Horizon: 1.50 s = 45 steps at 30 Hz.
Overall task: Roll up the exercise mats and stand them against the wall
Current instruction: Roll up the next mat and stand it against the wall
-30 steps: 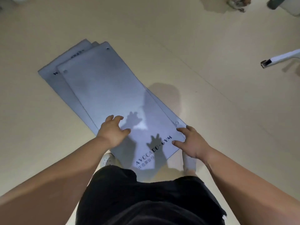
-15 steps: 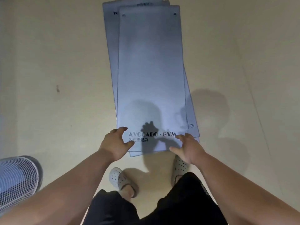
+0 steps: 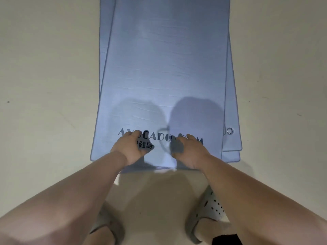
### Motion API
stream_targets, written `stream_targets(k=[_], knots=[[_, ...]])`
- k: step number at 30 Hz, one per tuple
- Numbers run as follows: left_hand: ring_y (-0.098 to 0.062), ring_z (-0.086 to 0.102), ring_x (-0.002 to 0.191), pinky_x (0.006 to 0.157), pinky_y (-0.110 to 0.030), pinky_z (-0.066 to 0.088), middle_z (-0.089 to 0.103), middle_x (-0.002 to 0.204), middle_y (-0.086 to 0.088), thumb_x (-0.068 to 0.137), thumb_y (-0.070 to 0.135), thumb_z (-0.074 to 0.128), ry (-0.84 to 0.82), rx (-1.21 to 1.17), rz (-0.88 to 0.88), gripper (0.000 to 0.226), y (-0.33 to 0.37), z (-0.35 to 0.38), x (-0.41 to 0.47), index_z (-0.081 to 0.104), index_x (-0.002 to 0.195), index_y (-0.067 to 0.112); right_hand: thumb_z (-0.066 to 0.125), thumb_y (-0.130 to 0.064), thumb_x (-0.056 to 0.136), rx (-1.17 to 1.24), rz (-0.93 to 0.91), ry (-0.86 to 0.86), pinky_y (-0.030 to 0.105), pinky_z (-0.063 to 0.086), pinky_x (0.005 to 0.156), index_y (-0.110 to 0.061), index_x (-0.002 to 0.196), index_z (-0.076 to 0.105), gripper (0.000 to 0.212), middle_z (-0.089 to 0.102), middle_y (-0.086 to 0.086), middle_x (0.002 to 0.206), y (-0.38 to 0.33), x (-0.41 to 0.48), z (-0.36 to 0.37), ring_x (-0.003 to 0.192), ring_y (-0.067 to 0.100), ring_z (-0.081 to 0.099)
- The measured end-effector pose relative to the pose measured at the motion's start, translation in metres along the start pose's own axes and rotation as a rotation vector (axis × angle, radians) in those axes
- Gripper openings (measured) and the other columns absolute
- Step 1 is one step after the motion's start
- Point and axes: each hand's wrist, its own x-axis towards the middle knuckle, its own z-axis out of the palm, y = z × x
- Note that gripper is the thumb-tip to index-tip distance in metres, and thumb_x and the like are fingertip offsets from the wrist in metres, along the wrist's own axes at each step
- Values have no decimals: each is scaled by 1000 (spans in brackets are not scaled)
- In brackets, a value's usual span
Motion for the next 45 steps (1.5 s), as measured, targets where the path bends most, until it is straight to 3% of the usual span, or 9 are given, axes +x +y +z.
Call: stream_targets(k=[7, 12, 21, 24, 27, 33, 37, 42, 45], knots=[[-32, 50, 122, 99, -43, 48, 44, 133, -5, 76, 57, 73, 99, 249, 157, 71, -38, 59, 90, 49, 135, 26, 73, -52, 87, 47, 15, 178, 45, 47, 103, -32, 146, 43, 69, 34, 10, 142, 16, 104, 74, 135, 39, 37], [-34, 42, 128, 100, -45, 46, 32, 148, -6, 75, 64, 73, 103, 453, 176, 86, -52, 85, 90, 38, 147, 31, 79, -49, 83, -179, 11, 175, 55, 37, 115, -41, 164, 2, 112, -16, 7, 169, 29, 103, 104, 157, 34, -3], [-31, 30, 134, 103, -46, 42, 16, 159, -2, 58, 62, 83, 205, 455, 181, 112, -74, 117, 91, 27, 151, 36, 88, -48, 75, -413, -27, 281, 61, 25, 120, -31, 156, -34, 147, -33, 20, 164, 46, 109, 145, 155, 42, -21], [-32, 27, 139, 109, -47, 35, 9, 163, -4, 59, 68, 80, 199, 508, 191, 119, -78, 120, 86, 19, 155, 35, 89, -44, 71, -350, -86, 247, 65, 23, 121, -30, 161, -20, 142, -26, 20, 166, 46, 105, 139, 155, 44, -19], [-34, 37, 134, 108, -49, 36, 26, 159, -7, 61, 72, 74, 271, 511, 287, 114, -86, 127, 83, 24, 155, 31, 86, -48, 65, -202, -165, 193, 57, 24, 124, -34, 161, 24, 116, -11, 9, 173, 58, 98, 125, 159, 35, -10], [-27, 62, 92, 76, -35, 49, 71, 99, 1, 77, 74, 49, 332, 299, 513, 58, -89, 106, 92, 72, 102, 27, 80, -53, 78, 79, -136, 292, 33, 45, 108, -27, 121, 75, 50, 64, 0, 140, 67, 90, 86, 131, 20, 57], [-20, 60, 81, 67, -30, 44, 65, 75, 8, 86, 69, 61, 262, 129, 252, 43, -66, 72, 96, 66, 71, 29, 78, -59, 81, 150, -66, 259, 37, 52, 99, -29, 110, 79, 42, 72, -9, 117, 51, 96, 40, 111, 17, 65], [-28, 61, 106, 81, -36, 40, 68, 106, -1, 91, 61, 59, 470, 446, 88, 37, -21, 45, 111, 67, 103, 27, 72, -52, 91, -232, 55, 510, 36, 42, 83, -27, 137, 56, 55, 59, 1, 131, 9, 101, 18, 120, 27, 55], [-29, 57, 110, 84, -38, 36, 69, 108, -3, 93, 53, 57, 521, 515, 106, 31, -7, 44, 117, 65, 104, 26, 73, -24, 88, -424, -139, 845, 41, 38, 79, -25, 138, 56, 52, 57, 10, 110, -7, 97, 57, 99, 34, 53]])
